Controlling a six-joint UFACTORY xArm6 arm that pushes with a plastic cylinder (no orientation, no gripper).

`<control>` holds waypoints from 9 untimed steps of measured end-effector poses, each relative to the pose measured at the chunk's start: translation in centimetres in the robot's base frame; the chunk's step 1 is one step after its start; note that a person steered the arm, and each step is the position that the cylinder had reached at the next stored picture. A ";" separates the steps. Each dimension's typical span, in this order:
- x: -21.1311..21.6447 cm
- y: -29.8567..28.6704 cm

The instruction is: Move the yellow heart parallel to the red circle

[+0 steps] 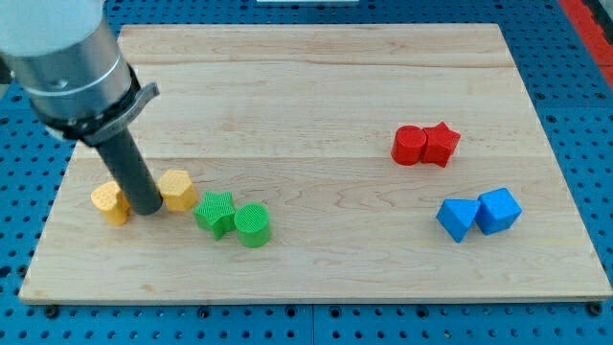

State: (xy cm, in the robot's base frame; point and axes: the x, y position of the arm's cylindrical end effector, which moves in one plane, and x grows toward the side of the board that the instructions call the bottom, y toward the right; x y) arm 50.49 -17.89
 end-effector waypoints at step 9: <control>-7.6 5.4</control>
State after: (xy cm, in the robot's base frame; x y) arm 42.89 -12.51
